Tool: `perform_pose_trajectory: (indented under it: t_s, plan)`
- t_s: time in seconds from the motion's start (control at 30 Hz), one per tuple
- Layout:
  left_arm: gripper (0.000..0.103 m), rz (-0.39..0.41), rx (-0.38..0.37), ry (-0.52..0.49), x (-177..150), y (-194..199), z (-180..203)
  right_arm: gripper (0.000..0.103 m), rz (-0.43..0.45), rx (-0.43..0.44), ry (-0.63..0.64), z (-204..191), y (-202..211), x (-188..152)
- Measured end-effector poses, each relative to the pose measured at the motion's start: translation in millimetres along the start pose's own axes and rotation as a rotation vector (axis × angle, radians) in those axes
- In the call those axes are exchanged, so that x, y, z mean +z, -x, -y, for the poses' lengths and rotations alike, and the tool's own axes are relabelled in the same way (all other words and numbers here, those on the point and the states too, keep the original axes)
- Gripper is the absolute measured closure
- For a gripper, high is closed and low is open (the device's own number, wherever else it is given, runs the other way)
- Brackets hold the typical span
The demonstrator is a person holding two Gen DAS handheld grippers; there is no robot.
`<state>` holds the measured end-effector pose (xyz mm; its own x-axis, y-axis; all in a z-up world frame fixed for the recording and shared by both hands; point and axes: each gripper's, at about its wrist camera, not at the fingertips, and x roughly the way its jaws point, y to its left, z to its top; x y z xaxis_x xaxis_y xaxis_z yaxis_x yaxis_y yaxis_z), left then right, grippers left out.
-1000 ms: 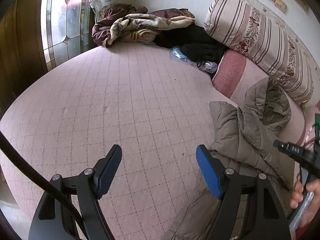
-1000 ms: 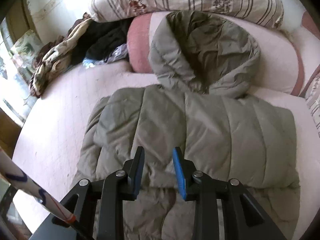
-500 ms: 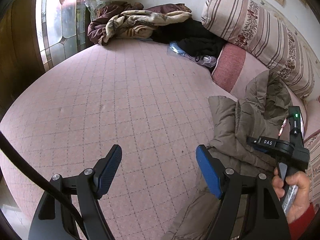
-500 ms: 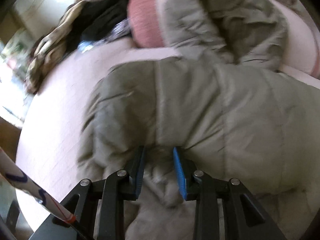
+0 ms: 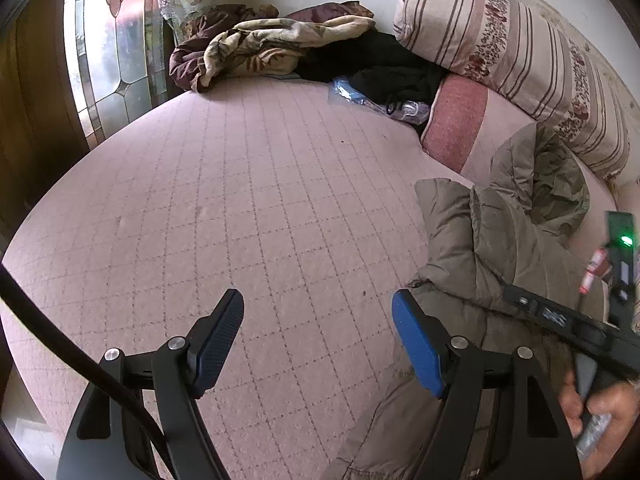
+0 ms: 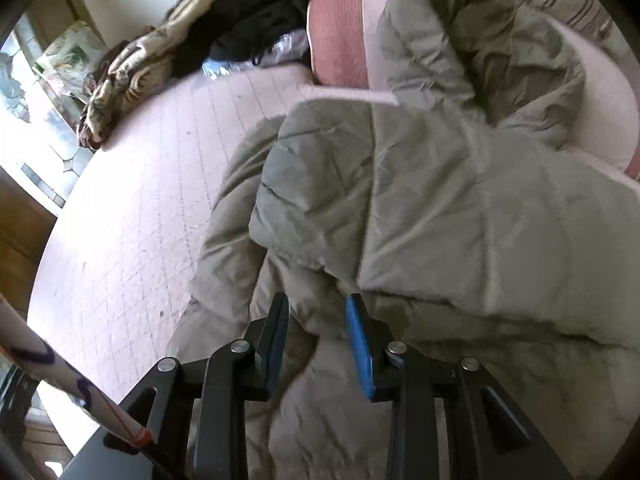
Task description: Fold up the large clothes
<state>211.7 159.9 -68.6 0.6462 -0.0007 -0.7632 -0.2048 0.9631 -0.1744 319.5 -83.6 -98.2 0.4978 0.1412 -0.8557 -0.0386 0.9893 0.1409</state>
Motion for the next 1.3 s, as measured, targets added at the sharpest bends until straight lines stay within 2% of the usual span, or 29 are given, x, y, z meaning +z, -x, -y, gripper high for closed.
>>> perform_pose_trajectory:
  t_s: [0.2,0.4,0.57,0.77,0.93,1.3]
  plan:
    - [0.027,0.006,-0.010,-0.011,-2.4,5.7,1.3,0.062,0.032,-0.079,0.083,13.6,42.3,-42.6]
    - [0.027,0.005,-0.006,-0.039,-8.3,8.2,4.2,0.059,0.028,-0.136,0.041,48.8,73.0,-98.4]
    - [0.027,0.004,0.004,-0.065,-13.6,9.5,8.5,0.059,0.034,-0.193,0.024,67.7,88.5,-127.8]
    - [0.027,0.003,0.010,-0.100,-19.2,9.6,15.3,0.057,0.021,-0.203,-0.020,83.0,98.8,-155.8]
    - [0.027,-0.003,0.016,-0.116,-23.6,8.9,17.8,0.054,-0.021,-0.202,-0.025,80.9,92.8,-183.8]
    - [0.027,-0.003,0.020,-0.140,-29.5,12.3,22.6,0.047,-0.014,-0.227,-0.010,74.0,101.5,-225.7]
